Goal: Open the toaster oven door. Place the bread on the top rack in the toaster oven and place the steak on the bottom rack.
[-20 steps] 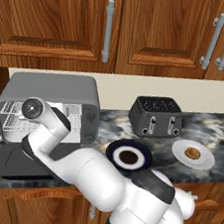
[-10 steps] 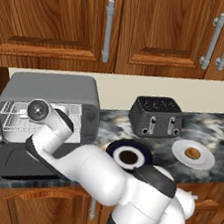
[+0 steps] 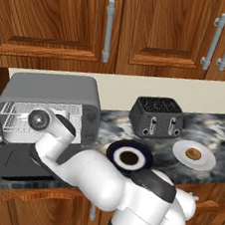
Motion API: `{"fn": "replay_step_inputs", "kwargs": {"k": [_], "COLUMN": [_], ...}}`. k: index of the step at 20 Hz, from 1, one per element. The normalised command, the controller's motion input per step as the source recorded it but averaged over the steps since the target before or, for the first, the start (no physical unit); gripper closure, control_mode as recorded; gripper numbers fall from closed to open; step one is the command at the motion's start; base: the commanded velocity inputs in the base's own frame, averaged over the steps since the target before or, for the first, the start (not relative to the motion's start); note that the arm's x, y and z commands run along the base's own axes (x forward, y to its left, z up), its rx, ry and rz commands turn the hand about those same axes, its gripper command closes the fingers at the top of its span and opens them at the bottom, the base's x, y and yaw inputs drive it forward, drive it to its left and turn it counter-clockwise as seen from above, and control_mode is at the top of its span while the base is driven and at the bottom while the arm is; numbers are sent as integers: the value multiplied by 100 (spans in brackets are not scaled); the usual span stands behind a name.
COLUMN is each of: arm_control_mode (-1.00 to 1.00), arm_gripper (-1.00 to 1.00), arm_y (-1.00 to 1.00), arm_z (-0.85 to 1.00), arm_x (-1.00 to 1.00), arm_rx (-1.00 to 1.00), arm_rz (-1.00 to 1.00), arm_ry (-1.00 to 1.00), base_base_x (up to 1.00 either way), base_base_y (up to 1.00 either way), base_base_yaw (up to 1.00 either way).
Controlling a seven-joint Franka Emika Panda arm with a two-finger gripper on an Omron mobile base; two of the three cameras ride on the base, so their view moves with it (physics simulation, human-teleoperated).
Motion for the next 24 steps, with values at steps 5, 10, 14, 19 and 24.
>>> {"fn": "replay_step_inputs", "kwargs": {"k": [5, 10, 14, 19, 24], "arm_control_mode": [-100, -100, -100, -100, -100], "arm_gripper": [-100, -100, -100, -100, -100], "arm_y": [3, 10, 9, 10, 15], "arm_z": [0, 0, 0, -11, -21], "arm_x": [0, 6, 21, 35, 32], "arm_rx": [0, 0, 0, 0, 0], "arm_rz": [0, 0, 0, -2, -4], "arm_ry": [-1, -4, -5, -3, 0], "base_base_x": [0, 0, 0, 0, 0], "base_base_y": [0, 0, 0, 0, 0], "base_base_yaw": [0, 0, 0, 0, 0]}}
